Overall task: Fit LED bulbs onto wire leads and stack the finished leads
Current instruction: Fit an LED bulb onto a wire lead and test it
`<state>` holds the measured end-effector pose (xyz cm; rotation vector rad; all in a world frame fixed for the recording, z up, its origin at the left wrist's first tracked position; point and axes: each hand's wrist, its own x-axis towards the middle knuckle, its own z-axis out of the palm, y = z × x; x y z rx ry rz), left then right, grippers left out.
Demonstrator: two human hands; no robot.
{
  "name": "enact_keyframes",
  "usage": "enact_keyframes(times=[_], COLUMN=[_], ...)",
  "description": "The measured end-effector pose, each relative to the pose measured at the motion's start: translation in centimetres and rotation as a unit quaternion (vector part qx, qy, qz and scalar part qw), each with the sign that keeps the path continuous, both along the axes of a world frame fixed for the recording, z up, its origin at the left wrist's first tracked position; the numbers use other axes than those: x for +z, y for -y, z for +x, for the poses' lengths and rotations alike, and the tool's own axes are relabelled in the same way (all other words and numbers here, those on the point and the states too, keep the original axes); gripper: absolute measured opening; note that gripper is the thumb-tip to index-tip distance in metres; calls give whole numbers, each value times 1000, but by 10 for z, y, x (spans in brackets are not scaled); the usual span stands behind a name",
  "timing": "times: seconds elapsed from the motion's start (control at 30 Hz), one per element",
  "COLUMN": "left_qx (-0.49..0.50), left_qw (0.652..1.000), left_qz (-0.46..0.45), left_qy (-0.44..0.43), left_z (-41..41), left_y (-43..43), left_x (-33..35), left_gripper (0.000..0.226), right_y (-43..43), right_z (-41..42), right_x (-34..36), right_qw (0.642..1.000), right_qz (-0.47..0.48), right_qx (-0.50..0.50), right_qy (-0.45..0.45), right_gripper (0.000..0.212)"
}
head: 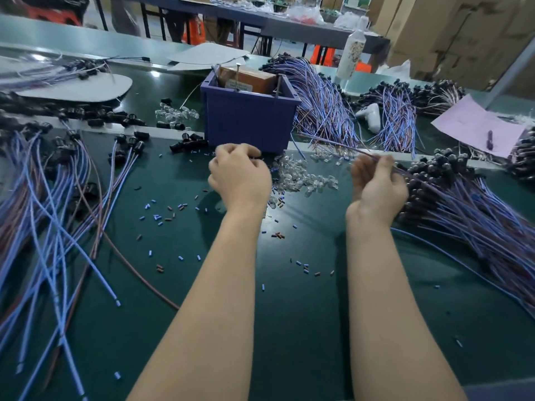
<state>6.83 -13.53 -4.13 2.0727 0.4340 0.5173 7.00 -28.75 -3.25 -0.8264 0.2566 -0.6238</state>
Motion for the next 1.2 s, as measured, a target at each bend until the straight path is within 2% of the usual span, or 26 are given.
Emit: enact_keyframes(times=[0.07,0.13,0.2,0.3,0.37,0.43,0.5,0.6,0.67,0.73,0.8,1.2], left_qx=[-62,-145,-215,-244,-215,-162,-114,-82,-94,-108,-111,-149], left_qw=[998,986,966,952,950,953,952,952,957,959,962,956], left_qz=[-3,-60,-123,-168,-208,-234,-264,-281,-262,-246,-237,-249], left_qy=[17,63,70,73,86,99,102,89,85,87,84,32], left_z=[-1,-1,-2,-3,-1,2,5,6,5,4,3,3], left_y=[10,14,21,31,29,22,15,12,13,15,16,21], left_x=[-1,0,4,5,3,-1,-3,-4,-2,-1,-2,-6], left_gripper=[26,24,26,17,14,16,20,26,23,20,20,12], right_y=[-15,-25,-32,-43,-46,-46,-46,-49,-51,-52,-54,-55], right_z=[-1,-1,0,-2,-5,-9,-12,-15,-16,-16,-16,-4], right_x=[-1,-2,-4,-11,-12,-10,-9,-8,-11,-16,-19,-28], right_qw=[997,989,981,962,941,914,892,858,814,797,803,871], right_qz=[9,35,45,-38,-131,-278,-416,-513,-581,-600,-585,-468], right_qx=[74,142,184,250,277,258,159,-19,-12,66,105,95], right_qy=[-2,-10,-30,-102,-143,-145,-81,8,-1,-31,-47,-112], right_gripper=[26,28,31,34,40,46,44,28,20,20,19,13])
